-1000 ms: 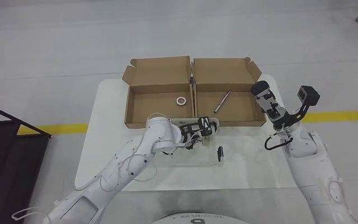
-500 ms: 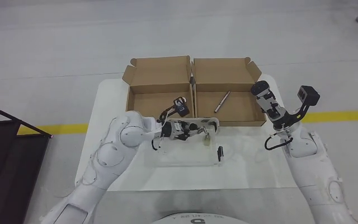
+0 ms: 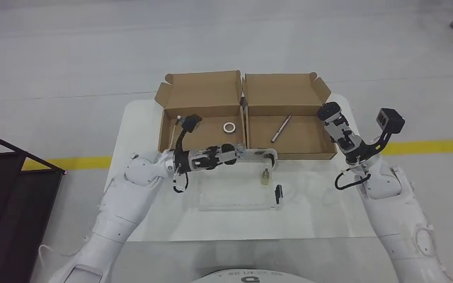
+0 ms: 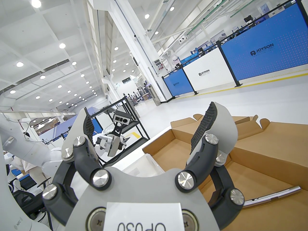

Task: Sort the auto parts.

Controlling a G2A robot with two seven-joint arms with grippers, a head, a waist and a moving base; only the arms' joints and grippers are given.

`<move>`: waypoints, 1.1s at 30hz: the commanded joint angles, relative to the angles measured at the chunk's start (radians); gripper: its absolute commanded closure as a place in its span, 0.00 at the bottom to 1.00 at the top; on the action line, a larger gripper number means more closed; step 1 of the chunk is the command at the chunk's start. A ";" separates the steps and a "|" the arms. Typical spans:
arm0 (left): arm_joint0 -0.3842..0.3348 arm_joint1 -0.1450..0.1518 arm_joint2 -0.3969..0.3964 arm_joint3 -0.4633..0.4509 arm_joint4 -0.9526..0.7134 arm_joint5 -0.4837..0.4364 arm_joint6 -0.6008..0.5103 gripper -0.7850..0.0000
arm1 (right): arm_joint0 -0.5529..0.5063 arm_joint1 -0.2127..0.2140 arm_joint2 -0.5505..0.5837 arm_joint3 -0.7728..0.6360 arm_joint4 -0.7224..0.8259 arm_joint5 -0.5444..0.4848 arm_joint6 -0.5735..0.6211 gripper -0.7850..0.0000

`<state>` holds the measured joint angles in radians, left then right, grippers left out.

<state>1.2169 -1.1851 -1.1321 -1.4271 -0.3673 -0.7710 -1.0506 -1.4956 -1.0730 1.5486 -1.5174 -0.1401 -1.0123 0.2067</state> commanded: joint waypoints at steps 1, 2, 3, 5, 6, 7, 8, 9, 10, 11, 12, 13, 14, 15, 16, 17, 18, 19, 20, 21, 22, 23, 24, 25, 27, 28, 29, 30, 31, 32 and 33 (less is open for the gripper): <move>0.011 0.005 -0.015 0.008 -0.093 0.003 0.000 1.00 | 0.000 0.000 0.000 0.000 0.000 0.000 0.000 0.00; 0.018 0.007 -0.024 0.013 -0.156 0.007 -0.005 1.00 | 0.000 0.000 0.000 0.000 0.000 0.000 0.000 0.00; 0.024 0.008 -0.031 0.018 -0.209 0.011 -0.009 1.00 | 0.000 0.000 0.000 0.000 0.000 0.000 0.000 0.00; 0.032 0.009 -0.040 0.027 -0.307 0.024 -0.022 1.00 | 0.000 0.000 0.000 0.000 0.000 0.000 0.000 0.00; 0.035 0.009 -0.044 0.031 -0.353 0.031 -0.030 1.00 | 0.000 0.000 0.000 0.000 0.000 0.000 0.000 0.00; 0.037 0.009 -0.047 0.035 -0.394 0.037 -0.036 1.00 | 0.000 0.000 0.000 0.000 0.000 0.000 0.000 0.00; 0.039 0.008 -0.049 0.037 -0.432 0.046 -0.044 1.00 | 0.000 0.000 0.000 0.000 0.000 0.000 0.000 0.00; 0.041 0.008 -0.050 0.042 -0.459 0.053 -0.052 1.00 | 0.000 0.000 0.000 0.000 0.000 0.000 0.000 0.00; 0.040 0.009 -0.052 0.041 -0.469 0.060 -0.059 1.00 | 0.000 0.000 0.000 0.000 0.000 0.000 0.000 0.00; 0.040 0.009 -0.053 0.041 -0.472 0.064 -0.062 1.00 | 0.000 0.000 0.000 0.000 0.000 0.000 0.000 0.00; 0.043 0.008 -0.051 0.036 -0.492 0.067 -0.066 1.00 | 0.000 0.000 0.000 0.000 0.000 0.000 0.000 0.00; 0.045 0.007 -0.050 0.035 -0.506 0.072 -0.071 1.00 | 0.000 0.000 0.000 0.000 0.000 0.000 0.000 0.00; 0.045 0.007 -0.050 0.033 -0.513 0.076 -0.075 1.00 | 0.000 0.000 0.000 0.000 0.000 0.000 0.000 0.00; 0.047 0.007 -0.050 0.031 -0.522 0.080 -0.078 1.00 | 0.000 0.000 0.000 0.000 0.000 0.000 0.000 0.00; 0.048 0.006 -0.050 0.030 -0.536 0.082 -0.080 1.00 | 0.000 0.000 0.000 0.000 0.000 0.000 0.000 0.00; 0.048 0.005 -0.050 0.030 -0.541 0.085 -0.083 1.00 | 0.000 0.000 0.000 0.000 0.000 0.000 0.000 0.00; 0.048 0.005 -0.051 0.030 -0.540 0.086 -0.084 1.00 | 0.000 0.000 0.000 0.000 0.000 0.000 0.000 0.00; 0.048 0.004 -0.052 0.030 -0.542 0.087 -0.085 1.00 | 0.000 0.000 0.000 0.000 0.000 0.000 0.000 0.00; 0.047 0.004 -0.053 0.030 -0.539 0.087 -0.086 1.00 | 0.000 0.000 0.000 0.000 0.000 0.000 0.000 0.00; 0.045 0.004 -0.057 0.031 -0.523 0.082 -0.081 1.00 | 0.000 0.000 0.000 0.000 0.000 0.000 0.000 0.00; 0.043 0.005 -0.061 0.024 -0.504 0.073 -0.071 1.00 | 0.000 0.000 0.000 0.000 0.000 0.000 0.000 0.00; 0.044 0.005 -0.063 0.010 -0.485 0.063 -0.062 1.00 | 0.000 0.000 0.000 0.000 0.000 0.000 0.000 0.00; 0.043 0.005 -0.066 -0.018 -0.468 0.053 -0.052 1.00 | 0.000 0.000 0.000 0.000 0.000 0.000 0.000 0.00; 0.041 0.007 -0.070 -0.056 -0.434 0.043 -0.042 1.00 | 0.000 0.000 0.000 0.000 0.000 0.000 0.000 0.00; 0.050 0.014 -0.070 -0.179 -0.350 0.001 0.000 1.00 | 0.000 0.000 0.000 0.000 0.000 0.000 0.000 0.00; 0.059 0.018 -0.066 -0.236 -0.337 -0.028 0.028 1.00 | 0.000 0.000 0.000 0.000 0.000 0.000 0.000 0.00; 0.061 0.022 -0.064 -0.280 -0.317 -0.050 0.051 1.00 | 0.000 0.000 0.000 0.000 0.000 0.000 0.000 0.00; 0.077 0.032 -0.055 -0.319 -0.295 -0.094 0.095 1.00 | 0.000 0.000 0.000 0.000 0.000 0.000 0.000 0.00; 0.079 0.037 -0.050 -0.338 -0.290 -0.120 0.120 1.00 | 0.000 0.000 0.000 0.000 0.000 0.000 0.000 0.00; 0.082 0.046 -0.036 -0.355 -0.283 -0.155 0.156 1.00 | 0.000 0.000 0.000 0.000 0.000 0.000 0.000 0.00; 0.083 0.055 -0.019 -0.361 -0.286 -0.192 0.193 1.00 | 0.000 0.000 0.000 0.000 0.000 0.000 0.000 0.00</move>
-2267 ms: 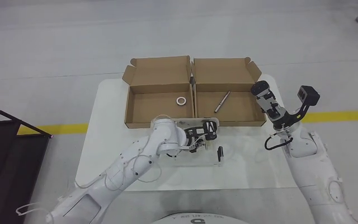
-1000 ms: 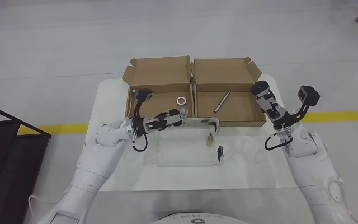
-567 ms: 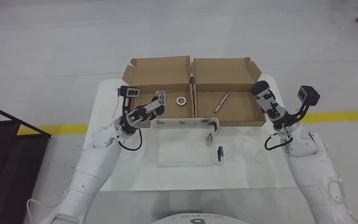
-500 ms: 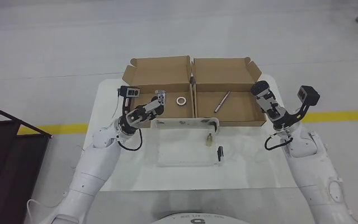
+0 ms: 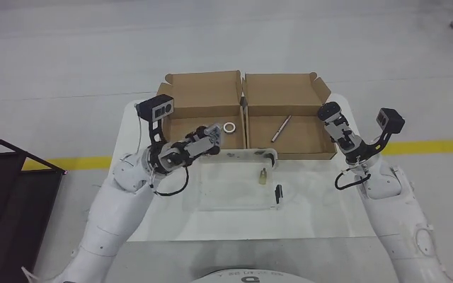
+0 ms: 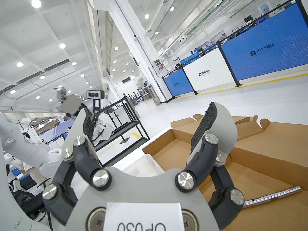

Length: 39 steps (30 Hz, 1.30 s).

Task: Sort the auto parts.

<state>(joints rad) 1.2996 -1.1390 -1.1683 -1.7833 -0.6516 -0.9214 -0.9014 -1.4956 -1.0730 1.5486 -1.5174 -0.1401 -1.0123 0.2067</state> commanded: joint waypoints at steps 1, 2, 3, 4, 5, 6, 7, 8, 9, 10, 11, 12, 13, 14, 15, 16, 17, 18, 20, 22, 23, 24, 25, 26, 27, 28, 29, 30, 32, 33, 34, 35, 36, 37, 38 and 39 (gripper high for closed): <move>-0.002 0.023 0.044 0.005 0.006 -0.079 0.081 1.00 | 0.000 0.000 0.000 0.000 0.000 0.000 0.000 0.00; -0.007 0.034 0.062 0.016 -0.002 -0.091 0.093 1.00 | 0.000 0.000 0.000 0.000 0.000 0.000 0.000 0.00; -0.014 0.043 0.072 0.021 -0.034 -0.091 0.093 1.00 | 0.000 0.000 0.000 0.000 0.000 0.000 0.000 0.00; -0.019 0.050 0.079 0.024 -0.058 -0.091 0.093 1.00 | 0.000 0.000 0.000 0.000 0.000 0.000 0.000 0.00; -0.023 0.057 0.084 0.028 -0.075 -0.091 0.093 1.00 | 0.000 0.000 0.000 0.000 0.000 0.000 0.000 0.00; -0.025 0.063 0.088 0.027 -0.099 -0.091 0.093 1.00 | 0.000 0.000 0.000 0.000 0.000 0.000 0.000 0.00; -0.027 0.067 0.090 0.025 -0.121 -0.091 0.093 1.00 | 0.000 0.000 0.000 0.000 0.000 0.000 0.000 0.00; -0.028 0.072 0.092 0.028 -0.132 -0.091 0.093 1.00 | 0.000 0.000 0.000 0.000 0.000 0.000 0.000 0.00; -0.030 0.076 0.094 0.029 -0.135 -0.091 0.093 1.00 | 0.000 0.000 0.000 0.000 0.000 0.000 0.000 0.00; -0.031 0.079 0.095 0.028 -0.138 -0.091 0.093 1.00 | 0.000 0.000 0.000 0.000 0.000 0.000 0.000 0.00; -0.034 0.084 0.096 0.029 -0.145 -0.091 0.093 1.00 | 0.000 0.000 0.000 0.000 0.000 0.000 0.000 0.00; -0.036 0.087 0.095 0.035 -0.151 -0.091 0.093 1.00 | 0.000 0.000 0.000 0.000 0.000 0.000 0.000 0.00; -0.038 0.089 0.092 0.044 -0.146 -0.091 0.093 1.00 | 0.000 0.000 0.000 0.000 0.000 0.000 0.000 0.00; -0.038 0.093 0.087 0.058 -0.134 -0.091 0.093 1.00 | 0.000 0.000 0.000 0.000 0.000 0.000 0.000 0.00; -0.039 0.100 0.070 0.096 -0.079 -0.091 0.093 1.00 | 0.000 0.000 0.000 0.000 0.000 0.000 0.000 0.00; -0.039 0.104 0.053 0.129 -0.032 -0.091 0.093 1.00 | 0.000 0.000 0.000 0.000 0.000 0.000 0.000 0.00; -0.036 0.108 0.020 0.172 0.042 -0.091 0.094 1.00 | 0.000 0.000 0.000 0.000 0.000 0.000 0.000 0.00; -0.031 0.106 -0.005 0.185 0.062 -0.091 0.094 1.00 | 0.000 0.000 0.000 0.000 0.000 0.000 0.000 0.00; -0.019 0.098 -0.053 0.195 0.107 -0.091 0.107 1.00 | 0.000 0.000 0.000 0.000 0.000 0.000 0.000 0.00; -0.005 0.091 -0.089 0.191 0.183 -0.091 0.138 1.00 | 0.000 0.000 0.000 0.000 0.000 0.000 0.000 0.00; 0.008 0.084 -0.114 0.183 0.253 -0.091 0.182 1.00 | 0.000 0.000 0.000 0.000 0.000 0.000 0.000 0.00; 0.019 0.079 -0.130 0.169 0.307 -0.091 0.216 1.00 | 0.000 0.000 0.000 0.000 0.000 0.000 0.000 0.00; 0.026 0.077 -0.144 0.164 0.353 -0.091 0.240 1.00 | 0.000 0.000 0.000 0.000 0.000 0.000 0.000 0.00; 0.042 0.072 -0.172 0.148 0.452 -0.091 0.292 1.00 | 0.000 0.000 0.000 0.000 0.000 0.000 0.000 0.00; 0.056 0.067 -0.185 0.129 0.519 -0.091 0.334 1.00 | 0.000 0.000 0.000 0.000 0.000 0.000 0.000 0.00; 0.066 0.064 -0.195 0.119 0.563 -0.091 0.364 1.00 | 0.000 0.000 0.000 0.000 0.000 0.000 0.000 0.00; 0.087 0.059 -0.216 0.102 0.650 -0.083 0.426 1.00 | 0.000 0.000 0.000 0.000 0.000 0.000 0.000 0.00; 0.102 0.054 -0.230 0.083 0.721 -0.061 0.471 1.00 | 0.000 0.000 0.000 0.000 0.000 0.000 0.000 0.00; 0.127 0.046 -0.240 0.042 0.821 -0.028 0.545 1.00 | 0.000 0.000 0.000 0.000 0.000 0.000 0.000 0.00; 0.146 0.041 -0.242 0.014 0.883 -0.008 0.593 1.00 | 0.000 0.000 0.000 0.000 0.000 0.000 0.000 0.00; 0.154 0.039 -0.240 0.003 0.909 -0.002 0.611 1.00 | 0.000 0.000 0.000 0.000 0.000 0.000 0.000 0.00; 0.164 0.036 -0.238 -0.011 0.941 0.006 0.634 1.00 | 0.000 0.000 0.000 0.000 0.000 0.000 0.000 0.00; 0.174 0.033 -0.232 -0.024 0.969 0.011 0.658 1.00 | 0.000 0.000 0.000 0.000 0.000 0.000 0.000 0.00; 0.178 0.032 -0.230 -0.027 0.980 0.013 0.667 1.00 | 0.000 0.000 0.000 0.000 0.000 0.000 0.000 0.00; 0.183 0.030 -0.227 -0.032 0.996 0.016 0.682 1.00 | 0.000 0.000 0.000 0.000 0.000 0.000 0.000 0.00; 0.185 0.030 -0.224 -0.034 1.007 0.017 0.687 1.00 | 0.000 0.000 0.000 0.000 0.000 0.000 0.000 0.00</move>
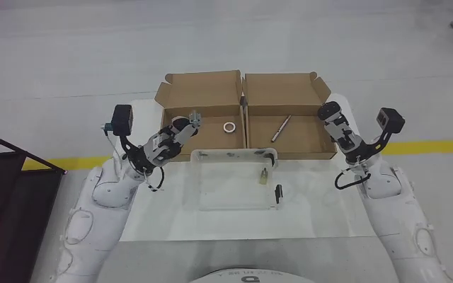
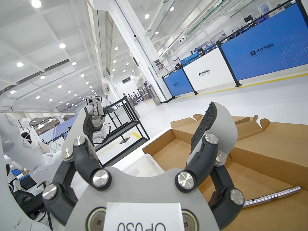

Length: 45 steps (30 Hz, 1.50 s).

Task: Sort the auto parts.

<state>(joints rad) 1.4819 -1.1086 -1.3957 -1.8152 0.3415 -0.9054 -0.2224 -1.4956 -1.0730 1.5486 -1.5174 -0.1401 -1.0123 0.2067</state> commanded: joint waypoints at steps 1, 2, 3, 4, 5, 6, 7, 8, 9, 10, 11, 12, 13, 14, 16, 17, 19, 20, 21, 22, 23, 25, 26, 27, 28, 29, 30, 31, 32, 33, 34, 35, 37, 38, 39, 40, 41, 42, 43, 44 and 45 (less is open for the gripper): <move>0.005 -0.001 0.007 -0.003 0.021 0.006 0.009 1.00 | 0.000 0.000 0.000 0.000 0.000 0.000 0.000 0.00; 0.007 -0.001 0.011 -0.006 0.030 0.012 0.003 1.00 | 0.000 0.000 0.000 0.000 0.000 0.000 0.000 0.00; 0.007 -0.001 0.019 -0.010 0.037 0.020 -0.007 1.00 | 0.000 0.000 0.001 -0.002 -0.004 0.004 0.001 0.00; 0.008 -0.001 0.028 -0.011 0.040 0.026 -0.021 1.00 | -0.002 0.001 0.003 -0.010 -0.021 0.010 0.009 0.00; 0.001 -0.001 0.049 -0.014 0.043 0.047 -0.054 1.00 | -0.011 0.001 0.003 -0.029 -0.035 0.009 0.017 0.00; -0.007 -0.002 0.063 -0.017 0.044 0.064 -0.073 1.00 | -0.020 0.001 -0.002 -0.044 -0.036 0.007 0.023 0.00; -0.012 -0.002 0.077 -0.017 0.044 0.072 -0.087 1.00 | -0.025 0.001 -0.008 -0.057 -0.042 0.007 0.033 0.00; -0.024 -0.003 0.098 -0.014 0.034 0.086 -0.108 1.00 | -0.029 0.002 -0.018 -0.076 -0.059 0.008 0.055 0.00; -0.043 -0.006 0.121 -0.008 0.021 0.105 -0.125 1.00 | -0.032 0.002 -0.027 -0.097 -0.081 0.012 0.070 0.00; -0.057 -0.007 0.138 -0.002 0.010 0.115 -0.137 1.00 | -0.034 0.001 -0.036 -0.114 -0.097 0.017 0.076 0.00; -0.068 -0.008 0.150 0.002 0.003 0.124 -0.146 1.00 | -0.035 0.001 -0.044 -0.126 -0.109 0.020 0.078 0.00; -0.089 -0.011 0.167 0.009 -0.007 0.137 -0.160 1.00 | -0.040 -0.001 -0.058 -0.145 -0.128 0.025 0.084 0.00; -0.098 -0.012 0.174 0.013 -0.012 0.141 -0.165 1.00 | -0.042 -0.001 -0.064 -0.152 -0.133 0.027 0.090 0.00; -0.114 -0.013 0.188 0.021 -0.025 0.150 -0.176 1.00 | -0.043 -0.001 -0.067 -0.155 -0.133 0.028 0.094 0.00; -0.129 -0.014 0.197 0.029 -0.036 0.163 -0.185 1.00 | -0.043 -0.001 -0.067 -0.155 -0.133 0.028 0.094 0.00; -0.135 -0.015 0.203 0.033 -0.043 0.170 -0.194 1.00 | -0.043 -0.001 -0.067 -0.155 -0.133 0.028 0.094 0.00; -0.144 -0.015 0.212 0.041 -0.058 0.186 -0.217 1.00 | -0.043 -0.001 -0.067 -0.155 -0.133 0.028 0.094 0.00; -0.148 -0.014 0.219 0.046 -0.066 0.191 -0.233 1.00 | -0.043 -0.001 -0.067 -0.155 -0.133 0.028 0.094 0.00; -0.155 -0.014 0.226 0.053 -0.070 0.197 -0.249 1.00 | -0.042 0.000 -0.070 -0.161 -0.155 0.048 0.106 0.00; -0.158 -0.014 0.230 0.057 -0.071 0.198 -0.254 1.00 | -0.041 0.000 -0.071 -0.164 -0.171 0.057 0.114 0.00; -0.163 -0.015 0.236 0.064 -0.072 0.200 -0.259 1.00 | -0.038 -0.001 -0.078 -0.169 -0.184 0.066 0.113 0.26; -0.174 -0.017 0.248 0.076 -0.066 0.203 -0.259 1.00 | -0.031 -0.002 -0.104 -0.182 -0.187 0.068 0.123 0.60; -0.179 -0.018 0.251 0.079 -0.057 0.207 -0.257 1.00 | -0.027 -0.002 -0.115 -0.189 -0.183 0.067 0.131 0.62; -0.182 -0.018 0.253 0.078 -0.048 0.209 -0.253 1.00 | -0.023 -0.002 -0.124 -0.196 -0.178 0.067 0.139 0.62; -0.183 -0.019 0.254 0.078 -0.044 0.210 -0.249 1.00 | -0.020 -0.002 -0.129 -0.199 -0.175 0.070 0.144 0.60; -0.184 -0.019 0.256 0.075 -0.037 0.209 -0.241 1.00 | -0.013 -0.002 -0.141 -0.206 -0.171 0.073 0.157 0.58; -0.185 -0.019 0.256 0.073 -0.027 0.209 -0.239 1.00 | -0.006 -0.002 -0.148 -0.207 -0.168 0.077 0.164 0.56; -0.185 -0.019 0.256 0.070 -0.018 0.210 -0.237 1.00 | 0.002 -0.002 -0.155 -0.208 -0.169 0.082 0.169 0.56; -0.184 -0.019 0.257 0.066 -0.012 0.210 -0.235 1.00 | 0.010 -0.002 -0.164 -0.209 -0.171 0.086 0.178 0.56; -0.183 -0.019 0.258 0.064 -0.006 0.211 -0.236 1.00 | 0.019 -0.003 -0.172 -0.208 -0.169 0.090 0.183 0.56; -0.182 -0.019 0.259 0.063 -0.003 0.212 -0.235 1.00 | 0.024 -0.003 -0.178 -0.209 -0.170 0.091 0.188 0.56; -0.181 -0.019 0.262 0.061 0.000 0.212 -0.235 1.00 | 0.032 -0.003 -0.186 -0.210 -0.168 0.094 0.195 0.56; -0.181 -0.019 0.266 0.061 0.004 0.213 -0.235 1.00 | 0.045 -0.003 -0.202 -0.213 -0.157 0.094 0.209 0.55; -0.182 -0.019 0.268 0.063 0.005 0.212 -0.234 1.00 | 0.052 -0.002 -0.210 -0.216 -0.153 0.097 0.217 0.55; -0.182 -0.019 0.270 0.064 0.004 0.211 -0.234 1.00 | 0.057 -0.002 -0.216 -0.218 -0.147 0.098 0.223 0.53; -0.183 -0.019 0.271 0.064 0.003 0.210 -0.234 1.00 | 0.060 -0.002 -0.219 -0.218 -0.144 0.100 0.226 0.53; -0.185 -0.019 0.274 0.065 0.003 0.208 -0.236 1.00 | 0.067 -0.002 -0.224 -0.220 -0.141 0.102 0.232 0.53; -0.186 -0.019 0.276 0.065 0.002 0.207 -0.237 1.00 | 0.071 -0.002 -0.227 -0.221 -0.139 0.104 0.234 0.53; -0.187 -0.019 0.277 0.066 0.001 0.206 -0.237 1.00 | 0.074 -0.001 -0.229 -0.221 -0.137 0.104 0.235 0.53; -0.190 -0.019 0.278 0.067 0.001 0.206 -0.240 1.00 | 0.078 -0.001 -0.233 -0.222 -0.133 0.106 0.236 0.53; -0.190 -0.019 0.279 0.067 0.000 0.205 -0.240 1.00 | 0.080 -0.001 -0.234 -0.222 -0.131 0.106 0.236 0.53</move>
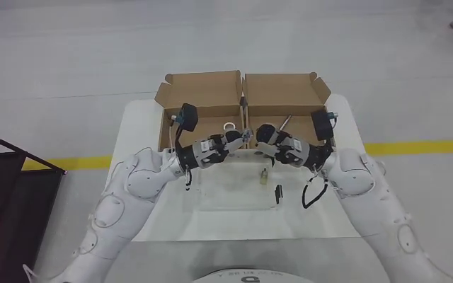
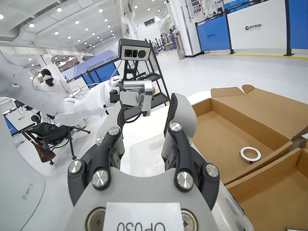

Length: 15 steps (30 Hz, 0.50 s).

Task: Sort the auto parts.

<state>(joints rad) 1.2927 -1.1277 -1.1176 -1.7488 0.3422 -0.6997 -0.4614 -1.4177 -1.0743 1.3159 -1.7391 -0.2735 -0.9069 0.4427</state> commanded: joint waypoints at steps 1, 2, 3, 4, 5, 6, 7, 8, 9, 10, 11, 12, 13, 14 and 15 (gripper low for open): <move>-0.003 0.000 0.002 0.001 -0.002 -0.002 -0.003 1.00 | 0.005 0.000 -0.004 0.000 0.007 0.000 0.000 0.53; -0.004 0.000 0.002 0.002 -0.003 -0.002 -0.004 1.00 | 0.007 0.001 -0.006 0.000 0.012 0.000 0.001 0.53; -0.006 0.001 0.003 0.002 -0.004 -0.004 -0.007 1.00 | 0.010 0.001 -0.009 0.001 0.018 0.001 0.004 0.53; -0.006 0.001 0.004 0.002 -0.006 -0.005 -0.007 1.00 | 0.012 0.002 -0.010 0.001 0.020 0.000 0.006 0.54; -0.008 0.001 0.005 0.003 -0.008 -0.006 -0.010 1.00 | 0.014 0.002 -0.012 0.003 0.024 0.001 0.009 0.54; -0.009 0.001 0.007 0.004 -0.013 -0.009 -0.014 1.00 | 0.017 0.003 -0.015 0.003 0.029 0.001 0.014 0.54; -0.011 0.001 0.007 0.004 -0.015 -0.009 -0.015 1.00 | 0.019 0.003 -0.017 0.004 0.032 0.001 0.017 0.54; -0.012 0.001 0.009 0.005 -0.019 -0.010 -0.019 1.00 | 0.022 0.004 -0.019 0.006 0.036 0.002 0.021 0.55; -0.013 0.001 0.013 0.005 -0.023 -0.013 -0.023 1.00 | 0.024 0.004 -0.021 0.007 0.041 0.003 0.023 0.55; -0.015 0.001 0.016 0.006 -0.025 -0.013 -0.027 1.00 | 0.026 0.005 -0.024 0.008 0.045 0.002 0.027 0.55; -0.018 0.001 0.019 0.006 -0.027 -0.014 -0.031 1.00 | 0.029 0.005 -0.026 0.009 0.050 0.002 0.030 0.55; -0.020 0.001 0.021 0.007 -0.029 -0.015 -0.033 1.00 | 0.031 0.005 -0.028 0.010 0.055 0.001 0.033 0.55; -0.022 0.001 0.024 0.008 -0.030 -0.015 -0.035 1.00 | 0.033 0.006 -0.030 0.012 0.061 0.000 0.036 0.55; -0.025 0.001 0.027 0.008 -0.031 -0.015 -0.036 1.00 | 0.036 0.007 -0.032 0.014 0.066 0.001 0.040 0.55; -0.027 0.001 0.028 0.008 -0.031 -0.015 -0.038 1.00 | 0.037 0.007 -0.033 0.014 0.069 0.001 0.042 0.56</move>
<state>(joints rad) 1.2679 -1.1268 -1.0916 -1.7408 0.3112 -0.7145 -0.4977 -1.3822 -1.0676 1.2840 -1.7259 -0.2079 -0.9066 0.4820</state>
